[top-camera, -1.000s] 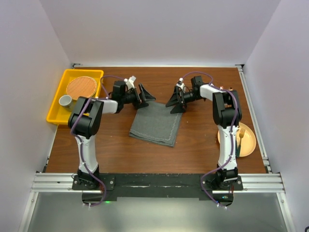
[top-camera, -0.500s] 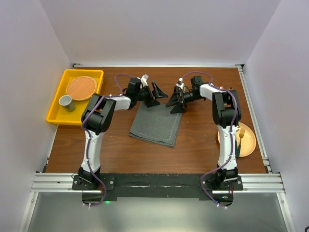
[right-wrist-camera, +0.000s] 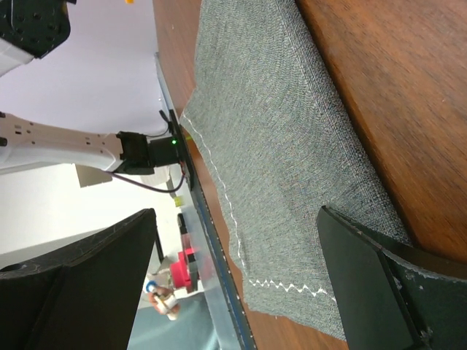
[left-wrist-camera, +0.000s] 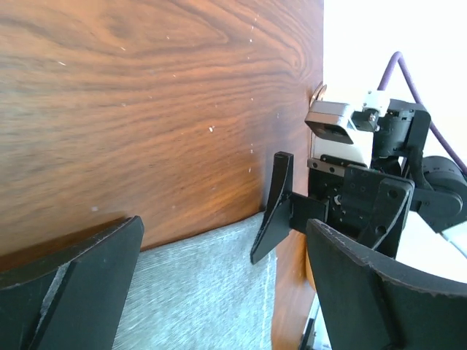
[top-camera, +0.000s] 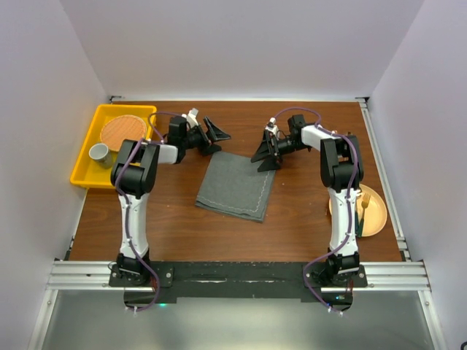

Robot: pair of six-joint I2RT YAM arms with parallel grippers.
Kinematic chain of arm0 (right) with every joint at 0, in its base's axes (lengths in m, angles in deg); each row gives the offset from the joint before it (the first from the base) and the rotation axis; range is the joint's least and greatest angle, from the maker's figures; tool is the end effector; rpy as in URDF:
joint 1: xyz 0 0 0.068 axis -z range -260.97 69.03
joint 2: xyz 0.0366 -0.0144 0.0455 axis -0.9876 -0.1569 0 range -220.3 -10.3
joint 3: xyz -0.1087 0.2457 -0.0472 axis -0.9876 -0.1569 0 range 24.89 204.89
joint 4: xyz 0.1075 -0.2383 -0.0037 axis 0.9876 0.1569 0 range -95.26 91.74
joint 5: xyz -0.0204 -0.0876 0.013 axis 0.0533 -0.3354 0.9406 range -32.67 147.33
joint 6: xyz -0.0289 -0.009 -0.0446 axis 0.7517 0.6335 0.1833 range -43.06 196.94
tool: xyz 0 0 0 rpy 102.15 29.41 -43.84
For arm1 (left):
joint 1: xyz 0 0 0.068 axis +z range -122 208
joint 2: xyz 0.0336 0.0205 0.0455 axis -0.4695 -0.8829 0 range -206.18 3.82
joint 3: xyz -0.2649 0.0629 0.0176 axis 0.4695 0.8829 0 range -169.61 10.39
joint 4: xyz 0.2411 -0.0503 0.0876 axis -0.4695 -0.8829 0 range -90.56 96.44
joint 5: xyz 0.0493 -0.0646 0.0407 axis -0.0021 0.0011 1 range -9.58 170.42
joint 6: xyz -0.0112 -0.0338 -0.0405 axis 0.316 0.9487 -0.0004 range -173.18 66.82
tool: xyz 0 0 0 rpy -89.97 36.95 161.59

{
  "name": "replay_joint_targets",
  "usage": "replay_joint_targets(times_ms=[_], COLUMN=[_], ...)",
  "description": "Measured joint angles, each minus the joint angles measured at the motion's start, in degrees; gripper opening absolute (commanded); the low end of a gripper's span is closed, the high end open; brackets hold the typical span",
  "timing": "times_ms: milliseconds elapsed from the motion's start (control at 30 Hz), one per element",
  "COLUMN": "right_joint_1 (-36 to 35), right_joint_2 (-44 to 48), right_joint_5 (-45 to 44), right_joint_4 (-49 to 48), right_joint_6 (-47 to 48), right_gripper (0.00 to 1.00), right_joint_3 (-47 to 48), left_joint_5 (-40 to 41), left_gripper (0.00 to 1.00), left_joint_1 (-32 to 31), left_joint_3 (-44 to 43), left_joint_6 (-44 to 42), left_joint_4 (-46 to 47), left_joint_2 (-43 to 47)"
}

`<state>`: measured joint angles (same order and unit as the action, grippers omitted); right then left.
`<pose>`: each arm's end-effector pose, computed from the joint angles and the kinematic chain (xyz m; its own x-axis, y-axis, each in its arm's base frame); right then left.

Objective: Fold the napkin into a case and place the utensils inside
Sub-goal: Smooth out the square-folded napkin at the center of the board.

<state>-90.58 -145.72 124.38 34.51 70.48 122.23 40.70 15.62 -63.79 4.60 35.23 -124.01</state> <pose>0.4445 0.1085 0.1090 -0.9866 -0.1226 -0.1078 -0.1461 0.3683 0.9182 0.4516 -0.1225 0.1177 -0.8376 -0.4823 -0.2565 0.0426 0.4104 -0.9109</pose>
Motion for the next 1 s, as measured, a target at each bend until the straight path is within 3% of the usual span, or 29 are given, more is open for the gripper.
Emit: replay_joint_targets(times_ms=[200,533,800,1000], right_joint_1=[0.0,0.0,0.0,0.0], right_joint_2=[0.0,0.0,0.0,0.0], right_joint_5=[0.1,0.0,0.0,-0.2], right_joint_4=[0.1,0.0,0.1,0.1], right_joint_6=[0.0,-0.2,-0.1,0.1], right_gripper=[0.98,0.98,0.98,0.98], right_joint_3=[0.0,0.1,0.0,0.1], left_joint_5=[-2.5,-10.3,-13.2,-16.6], left_gripper=[1.0,1.0,1.0,1.0], left_joint_1=[0.8,-0.6,-2.8,-1.7], left_joint_3=[2.9,16.2,24.7,26.6], left_joint_6=[-2.3,-11.1,-21.1,-29.6], left_joint_4=[0.2,-4.6,-13.7,-20.9], left_joint_2=[3.3,24.1,23.4,23.1])
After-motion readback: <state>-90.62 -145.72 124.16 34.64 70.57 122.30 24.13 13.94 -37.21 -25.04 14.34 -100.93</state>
